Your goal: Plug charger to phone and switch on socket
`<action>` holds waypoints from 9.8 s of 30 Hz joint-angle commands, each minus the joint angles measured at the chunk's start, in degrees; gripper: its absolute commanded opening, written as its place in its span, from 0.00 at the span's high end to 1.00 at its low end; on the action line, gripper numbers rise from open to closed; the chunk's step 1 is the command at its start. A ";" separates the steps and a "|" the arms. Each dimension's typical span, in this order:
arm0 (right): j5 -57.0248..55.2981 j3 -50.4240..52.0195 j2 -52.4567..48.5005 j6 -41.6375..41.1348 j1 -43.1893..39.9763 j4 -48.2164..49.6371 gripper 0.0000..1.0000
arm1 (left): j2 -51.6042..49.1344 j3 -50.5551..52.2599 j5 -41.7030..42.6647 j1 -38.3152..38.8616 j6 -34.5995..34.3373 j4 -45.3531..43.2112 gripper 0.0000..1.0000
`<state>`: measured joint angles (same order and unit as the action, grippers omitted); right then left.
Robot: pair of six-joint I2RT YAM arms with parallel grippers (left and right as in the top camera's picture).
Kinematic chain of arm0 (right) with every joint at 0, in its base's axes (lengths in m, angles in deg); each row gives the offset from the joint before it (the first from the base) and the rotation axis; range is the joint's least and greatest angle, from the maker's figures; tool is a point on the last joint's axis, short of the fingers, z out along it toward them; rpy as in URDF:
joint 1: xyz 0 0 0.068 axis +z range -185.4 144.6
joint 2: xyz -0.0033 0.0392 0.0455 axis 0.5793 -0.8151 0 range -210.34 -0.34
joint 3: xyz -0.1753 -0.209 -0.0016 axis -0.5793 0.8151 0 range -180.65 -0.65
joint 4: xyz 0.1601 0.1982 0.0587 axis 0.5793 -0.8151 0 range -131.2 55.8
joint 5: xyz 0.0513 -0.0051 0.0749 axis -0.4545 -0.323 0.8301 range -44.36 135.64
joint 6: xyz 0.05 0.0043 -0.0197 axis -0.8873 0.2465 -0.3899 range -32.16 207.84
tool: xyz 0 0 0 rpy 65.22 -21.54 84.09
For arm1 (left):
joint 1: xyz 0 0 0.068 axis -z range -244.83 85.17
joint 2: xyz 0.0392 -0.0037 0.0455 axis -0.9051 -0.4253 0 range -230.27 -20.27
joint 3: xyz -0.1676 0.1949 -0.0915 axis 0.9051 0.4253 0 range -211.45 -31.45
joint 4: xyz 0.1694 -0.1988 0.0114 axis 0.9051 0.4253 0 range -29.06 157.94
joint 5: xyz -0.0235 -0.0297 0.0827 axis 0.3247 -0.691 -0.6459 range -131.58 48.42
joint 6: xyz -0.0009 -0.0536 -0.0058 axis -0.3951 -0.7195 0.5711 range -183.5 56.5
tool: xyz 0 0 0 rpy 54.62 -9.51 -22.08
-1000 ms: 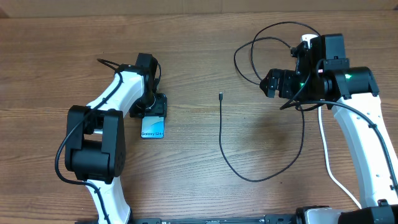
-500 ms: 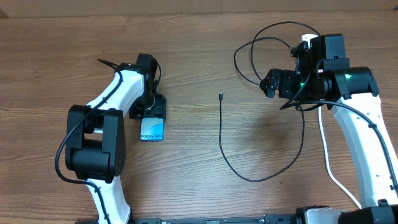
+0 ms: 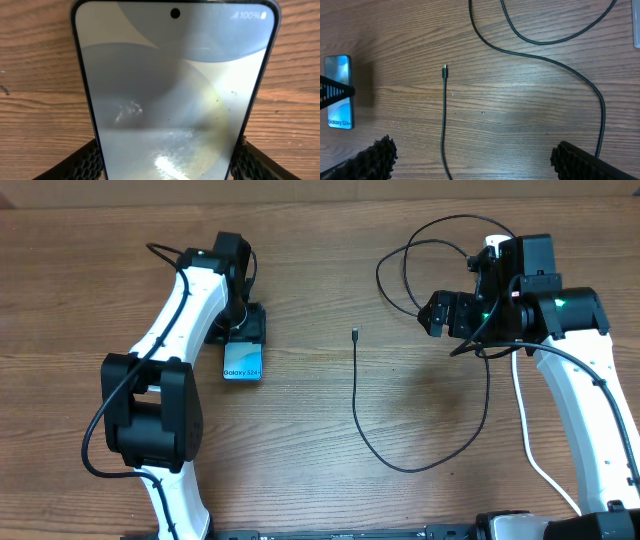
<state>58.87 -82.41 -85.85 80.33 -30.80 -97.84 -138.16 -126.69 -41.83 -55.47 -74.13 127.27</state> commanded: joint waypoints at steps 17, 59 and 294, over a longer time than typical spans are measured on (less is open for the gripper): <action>9.75 -1.44 0.20 -2.78 0.22 2.43 0.00 | 0.24 -3.63 5.64 -0.42 -13.16 3.93 0.96; 10.01 0.81 -0.13 -15.26 0.28 6.21 0.00 | 0.24 -3.61 69.20 -9.14 -34.62 17.18 0.96; 1.57 0.63 -17.99 -81.24 23.47 53.20 0.96 | 0.24 -3.61 60.85 -8.81 -37.48 -6.71 0.10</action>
<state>62.24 -81.10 -106.57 0.23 -7.26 -45.36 -138.16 -129.31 20.03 -64.56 -104.64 121.78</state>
